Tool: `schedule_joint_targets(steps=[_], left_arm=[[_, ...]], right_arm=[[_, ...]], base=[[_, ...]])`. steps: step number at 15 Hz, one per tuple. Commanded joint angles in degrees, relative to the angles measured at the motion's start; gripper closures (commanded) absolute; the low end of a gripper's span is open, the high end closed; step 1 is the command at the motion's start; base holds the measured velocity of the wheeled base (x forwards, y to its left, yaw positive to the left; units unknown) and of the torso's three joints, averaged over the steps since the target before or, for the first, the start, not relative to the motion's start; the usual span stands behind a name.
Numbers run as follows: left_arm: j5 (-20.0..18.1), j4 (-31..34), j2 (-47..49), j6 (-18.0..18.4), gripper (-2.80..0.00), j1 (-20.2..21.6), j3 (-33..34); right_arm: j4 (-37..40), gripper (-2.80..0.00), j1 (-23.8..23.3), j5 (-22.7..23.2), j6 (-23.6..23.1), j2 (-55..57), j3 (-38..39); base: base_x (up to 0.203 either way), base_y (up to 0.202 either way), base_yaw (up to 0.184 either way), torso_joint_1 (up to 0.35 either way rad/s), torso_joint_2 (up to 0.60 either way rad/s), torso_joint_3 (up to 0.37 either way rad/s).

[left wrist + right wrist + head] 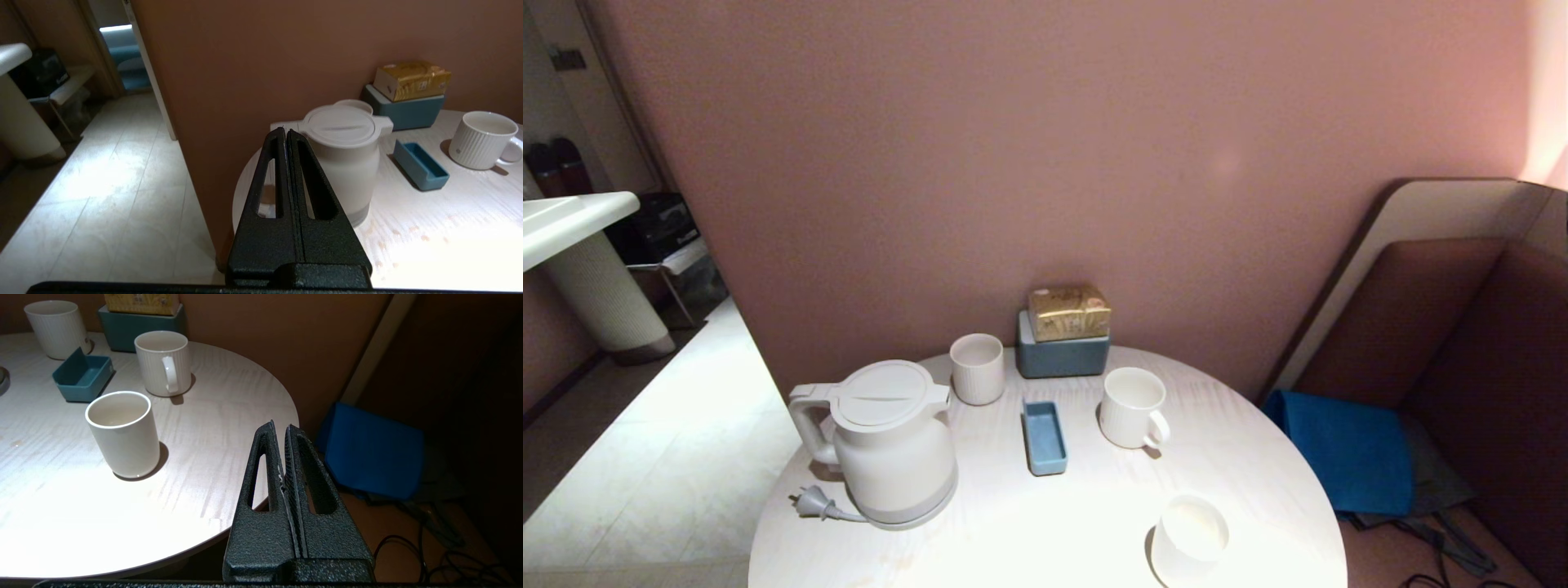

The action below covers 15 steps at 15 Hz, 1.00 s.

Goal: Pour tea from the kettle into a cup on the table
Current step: Pick up the kettle

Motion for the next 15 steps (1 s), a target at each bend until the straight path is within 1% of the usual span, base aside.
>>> schedule_joint_targets(steps=[1, 3, 5, 6, 7, 8, 9, 10, 11, 13, 15], left_arm=[[-0.13, -2.51, 11.96, 0.35, 0.00, 0.01, -2.27], [-0.17, -3.08, 20.88, -0.13, 0.00, 0.00, -3.96], [-0.22, -3.69, 31.12, -1.87, 0.00, -0.12, -5.92], [-0.21, -5.89, 37.26, -3.01, 0.00, -0.30, -6.48], [-0.21, -9.43, 42.40, -3.82, 0.00, -0.43, -6.43], [-0.20, -16.70, 48.84, -4.46, 0.00, -0.58, -5.46], [-0.18, -26.90, 54.89, -5.02, 0.00, -1.00, -3.71], [-0.12, -38.57, 60.64, -5.50, 0.00, -1.76, -1.18], [-0.04, -47.76, 65.37, -5.84, 0.00, -2.48, 1.61], [0.12, -61.78, 74.60, -6.33, 0.00, -3.40, 6.77], [0.18, -72.79, 83.09, -6.45, 0.00, -3.78, 10.62]], right_arm=[[0.00, 0.00, 0.01, 0.03, -0.04, 0.07, 0.00], [0.00, 0.00, 0.01, 0.03, -0.04, 0.07, 0.00], [0.00, 0.00, 0.01, 0.03, -0.04, 0.07, 0.00], [0.00, 0.00, 0.01, 0.03, -0.04, 0.07, 0.00], [0.00, 0.00, 0.01, 0.03, -0.04, 0.07, 0.00], [0.00, 0.00, 0.01, 0.03, -0.04, 0.07, 0.00], [0.00, 0.00, 0.01, 0.03, -0.04, 0.07, 0.00], [0.00, 0.00, 0.01, 0.03, -0.04, 0.07, 0.00], [0.00, 0.00, 0.01, 0.03, -0.04, 0.07, 0.00], [0.00, 0.00, 0.01, 0.03, -0.04, 0.07, 0.00], [0.00, 0.00, 0.01, 0.03, -0.04, 0.07, 0.00]], base=[[0.000, 0.000, 0.000, 0.000, 0.00, 0.000], [0.000, 0.000, 0.000, 0.000, 0.00, 0.000], [0.000, 0.000, 0.000, 0.000, 0.00, 0.000], [0.000, 0.000, 0.000, 0.000, 0.00, 0.000], [0.000, 0.000, 0.000, 0.000, 0.00, 0.000], [0.000, 0.000, 0.000, 0.000, 0.00, 0.000], [0.000, 0.000, 0.000, 0.000, 0.00, 0.000], [0.000, 0.000, 0.000, 0.000, 0.00, 0.000], [0.000, 0.000, 0.000, 0.000, 0.00, 0.000], [0.000, 0.000, 0.000, 0.000, 0.00, 0.000], [0.000, 0.000, 0.000, 0.000, 0.00, 0.000]])
